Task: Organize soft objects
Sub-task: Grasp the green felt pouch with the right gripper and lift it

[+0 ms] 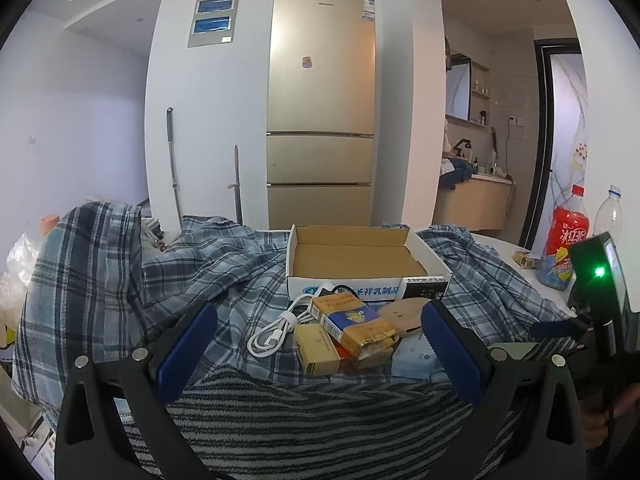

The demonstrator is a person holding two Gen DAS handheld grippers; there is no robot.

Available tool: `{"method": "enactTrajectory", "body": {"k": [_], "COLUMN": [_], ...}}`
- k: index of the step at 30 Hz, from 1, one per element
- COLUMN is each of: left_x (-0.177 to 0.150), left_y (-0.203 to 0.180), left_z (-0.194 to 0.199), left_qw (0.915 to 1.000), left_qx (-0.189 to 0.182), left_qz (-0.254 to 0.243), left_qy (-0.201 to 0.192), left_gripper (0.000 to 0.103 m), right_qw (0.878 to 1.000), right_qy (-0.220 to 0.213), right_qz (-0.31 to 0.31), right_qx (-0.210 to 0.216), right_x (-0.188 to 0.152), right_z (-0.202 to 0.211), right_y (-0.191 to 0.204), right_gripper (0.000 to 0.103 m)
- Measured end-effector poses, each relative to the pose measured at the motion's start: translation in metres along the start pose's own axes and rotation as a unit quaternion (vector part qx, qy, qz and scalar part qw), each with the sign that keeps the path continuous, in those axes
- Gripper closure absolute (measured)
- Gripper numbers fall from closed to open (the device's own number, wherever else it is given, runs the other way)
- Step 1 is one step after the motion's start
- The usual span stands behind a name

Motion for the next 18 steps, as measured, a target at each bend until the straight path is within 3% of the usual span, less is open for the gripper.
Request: {"method": "enactTrajectory", "body": {"k": [16,18], "left_x": [-0.003,-0.003], "left_y": [-0.012,-0.012], "left_z": [-0.002,-0.002], "left_qw": [0.9994,0.9994], "left_qx": [0.010,0.011], "left_qz": [-0.032,-0.033], "left_qy": [0.001,0.004], "left_gripper": [0.000,0.000], "right_qw": [0.999,0.999], "right_qy": [0.040,0.041], "right_qz": [0.027,0.028], "right_qx": [-0.002,-0.002], "right_x": [-0.001,-0.001], "right_z": [-0.015,-0.016], "right_y": [0.009,0.009], "right_gripper": [0.000,0.004]}}
Point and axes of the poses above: each gripper's, at about its wrist camera, not at the fingertips, and z roughly against the way its jaws point, y to its left, x to its top, the point moved 1 cm from there along -z, roughly the way its jaws point, and after that the axes turned 6 degrees about -x, right-handed, at the moved point
